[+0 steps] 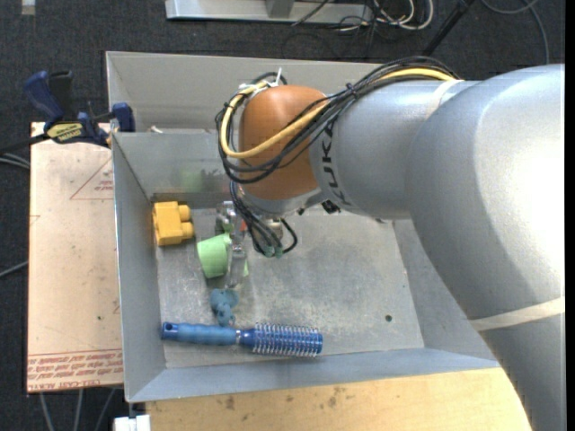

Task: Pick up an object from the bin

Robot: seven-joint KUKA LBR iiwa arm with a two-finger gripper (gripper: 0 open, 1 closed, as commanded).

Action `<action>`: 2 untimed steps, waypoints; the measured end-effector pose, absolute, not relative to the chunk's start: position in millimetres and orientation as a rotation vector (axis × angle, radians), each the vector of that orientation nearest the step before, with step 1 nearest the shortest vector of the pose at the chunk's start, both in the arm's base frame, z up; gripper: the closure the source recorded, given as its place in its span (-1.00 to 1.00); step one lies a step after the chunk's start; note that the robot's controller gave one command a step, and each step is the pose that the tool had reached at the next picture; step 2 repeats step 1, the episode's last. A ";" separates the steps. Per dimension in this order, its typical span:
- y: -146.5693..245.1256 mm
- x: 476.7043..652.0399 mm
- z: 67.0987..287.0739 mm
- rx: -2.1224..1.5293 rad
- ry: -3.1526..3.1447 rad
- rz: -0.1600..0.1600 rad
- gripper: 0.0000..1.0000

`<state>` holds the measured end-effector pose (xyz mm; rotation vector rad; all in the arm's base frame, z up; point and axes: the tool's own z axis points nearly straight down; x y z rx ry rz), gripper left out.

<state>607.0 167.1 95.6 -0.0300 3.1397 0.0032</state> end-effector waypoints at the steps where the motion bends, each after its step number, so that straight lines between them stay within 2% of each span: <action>1: 175.3 630.2 214.9 -0.068 3.128 0.005 1.00; 2: 175.3 630.2 214.9 -0.068 3.128 0.005 1.00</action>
Offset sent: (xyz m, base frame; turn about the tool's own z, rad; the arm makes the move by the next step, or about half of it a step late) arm 0.0204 0.0076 0.1137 -0.0255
